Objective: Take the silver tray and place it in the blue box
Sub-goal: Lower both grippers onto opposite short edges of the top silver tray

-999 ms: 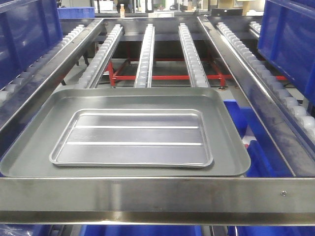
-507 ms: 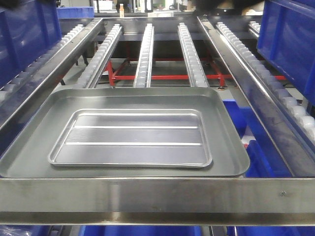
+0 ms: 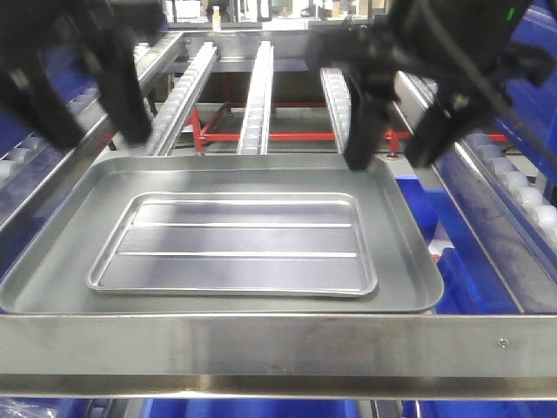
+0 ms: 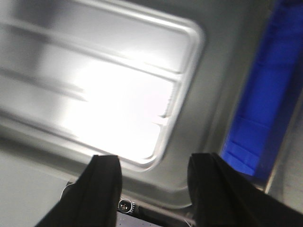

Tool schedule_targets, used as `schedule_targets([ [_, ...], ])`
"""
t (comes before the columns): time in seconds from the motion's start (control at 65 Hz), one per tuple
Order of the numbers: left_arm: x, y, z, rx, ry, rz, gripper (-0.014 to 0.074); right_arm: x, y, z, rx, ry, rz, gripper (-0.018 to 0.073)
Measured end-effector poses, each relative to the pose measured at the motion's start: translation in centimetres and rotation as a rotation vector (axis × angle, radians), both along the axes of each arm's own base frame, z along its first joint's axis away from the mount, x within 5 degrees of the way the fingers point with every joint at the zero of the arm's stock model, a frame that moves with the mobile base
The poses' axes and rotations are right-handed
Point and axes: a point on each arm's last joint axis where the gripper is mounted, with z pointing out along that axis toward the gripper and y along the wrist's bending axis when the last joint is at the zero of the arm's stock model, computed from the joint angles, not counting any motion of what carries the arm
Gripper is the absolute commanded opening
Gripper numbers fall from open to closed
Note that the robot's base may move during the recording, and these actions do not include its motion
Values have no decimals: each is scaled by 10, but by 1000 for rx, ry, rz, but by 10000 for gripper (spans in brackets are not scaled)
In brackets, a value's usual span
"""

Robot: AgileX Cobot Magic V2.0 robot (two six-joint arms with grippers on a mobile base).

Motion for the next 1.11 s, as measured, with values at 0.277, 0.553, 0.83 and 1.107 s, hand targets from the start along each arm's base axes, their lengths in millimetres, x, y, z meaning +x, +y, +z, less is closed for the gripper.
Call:
schedule_targets([
  [0.277,26,-10,-36,107,104,67,292,21,11,-28,-11,58,-45,438],
  [0.553,37,-8,-53,179,93,122,292,40,24,-46,-14,82,-62,438],
  [0.83,45,-10,-59,167,67,131,292,48,27,-69,-63,120,-54,438],
  [1.107,57,-4,-80,172,108,167,292,53,25,-79,-77,129,-62,436],
])
